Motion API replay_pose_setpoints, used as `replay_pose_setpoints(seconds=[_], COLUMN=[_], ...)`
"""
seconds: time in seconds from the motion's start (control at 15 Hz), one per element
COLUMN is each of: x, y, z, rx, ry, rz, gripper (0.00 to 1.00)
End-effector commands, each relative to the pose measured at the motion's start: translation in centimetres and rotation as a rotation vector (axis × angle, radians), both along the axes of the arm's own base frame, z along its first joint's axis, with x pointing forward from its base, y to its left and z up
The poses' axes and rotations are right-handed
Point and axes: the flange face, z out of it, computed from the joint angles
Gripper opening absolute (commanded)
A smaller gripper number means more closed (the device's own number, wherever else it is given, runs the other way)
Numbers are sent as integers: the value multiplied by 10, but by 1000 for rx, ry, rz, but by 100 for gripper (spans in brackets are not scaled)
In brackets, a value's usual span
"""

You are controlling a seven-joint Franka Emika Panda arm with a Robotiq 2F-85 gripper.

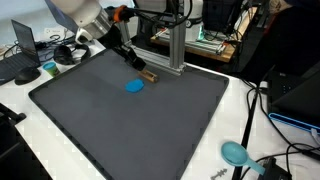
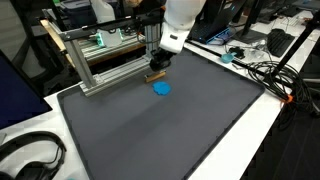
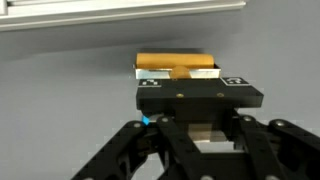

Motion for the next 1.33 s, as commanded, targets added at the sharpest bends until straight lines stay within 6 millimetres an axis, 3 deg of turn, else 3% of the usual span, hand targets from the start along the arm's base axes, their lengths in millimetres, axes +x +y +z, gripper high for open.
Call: replay_pose_setpoints(seconds=[0.0, 0.13, 0.4, 0.93, 1.27], x=[-21, -35, -57, -120, -165], y=[22, 25, 33, 64, 59], z=[-55, -56, -13, 87, 159], rx=[43, 40, -7, -107, -200], ry=[159, 187, 53, -266, -416], rz=[-17, -7, 15, 58, 88], gripper=[22, 22, 22, 22, 22])
